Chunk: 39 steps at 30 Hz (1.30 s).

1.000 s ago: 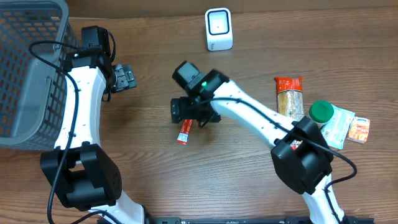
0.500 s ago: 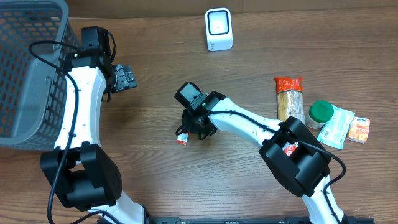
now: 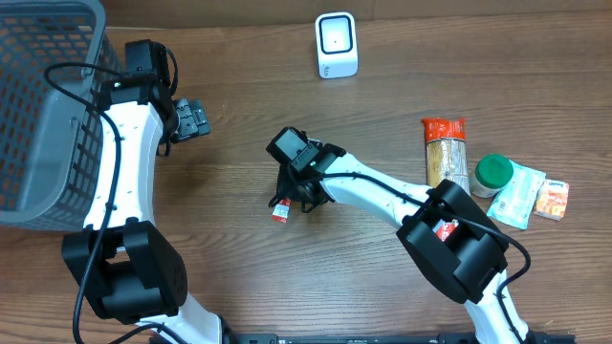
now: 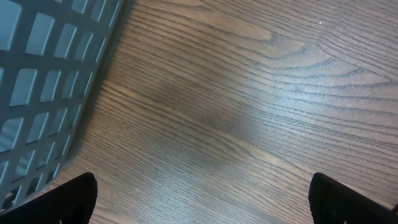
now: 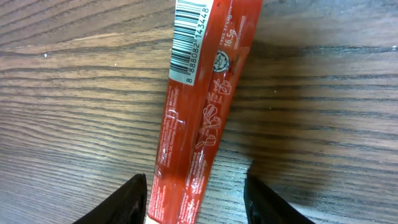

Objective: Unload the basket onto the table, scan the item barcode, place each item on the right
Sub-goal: 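Move the right gripper left over the red stick sachet, then lower the right gripper and pinch the red sachet's end, lift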

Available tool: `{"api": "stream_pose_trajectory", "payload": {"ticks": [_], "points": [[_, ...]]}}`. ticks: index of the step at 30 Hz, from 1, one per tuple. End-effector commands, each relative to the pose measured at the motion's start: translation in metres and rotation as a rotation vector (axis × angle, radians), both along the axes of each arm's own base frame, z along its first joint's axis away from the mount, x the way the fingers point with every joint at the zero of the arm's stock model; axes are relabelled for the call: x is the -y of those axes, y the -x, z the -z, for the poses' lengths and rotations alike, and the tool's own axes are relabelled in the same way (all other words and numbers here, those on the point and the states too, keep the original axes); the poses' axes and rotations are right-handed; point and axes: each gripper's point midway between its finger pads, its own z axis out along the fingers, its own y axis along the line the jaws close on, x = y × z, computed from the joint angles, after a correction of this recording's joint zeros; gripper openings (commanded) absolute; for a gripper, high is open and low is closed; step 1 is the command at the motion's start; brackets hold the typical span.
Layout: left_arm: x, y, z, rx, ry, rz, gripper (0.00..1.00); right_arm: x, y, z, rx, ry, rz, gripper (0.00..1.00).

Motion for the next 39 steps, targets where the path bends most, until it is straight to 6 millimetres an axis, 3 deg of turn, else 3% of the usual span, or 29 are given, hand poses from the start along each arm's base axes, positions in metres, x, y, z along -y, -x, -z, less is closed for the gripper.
{"api": "stream_pose_trajectory", "payload": {"ticks": [1, 8, 21, 30, 36, 39], "points": [[0.003, -0.004, -0.009, 0.024, -0.002, 0.018, 1.0, 0.006, -0.003, -0.005, 0.061, 0.042, 0.036, 0.47], [0.003, -0.004, -0.009, 0.024, -0.002, 0.018, 1.0, 0.003, 0.0, -0.006, 0.139, 0.104, 0.028, 0.39], [0.003, -0.004, -0.009, 0.024, -0.002, 0.019, 1.0, 0.004, 0.008, -0.006, 0.195, 0.175, 0.015, 0.33], [0.003, -0.004, -0.009, 0.024, -0.002, 0.018, 1.0, 0.041, 0.009, -0.003, 0.214, 0.348, 0.033, 0.29], [0.003, -0.004, -0.009, 0.024, -0.002, 0.019, 1.0, 0.087, 0.003, -0.011, 0.28, 0.599, -0.042, 0.3], [0.003, -0.004, -0.009, 0.024, -0.002, 0.018, 1.0, 0.096, 0.005, -0.008, 0.231, 0.605, -0.041, 0.29]]}}
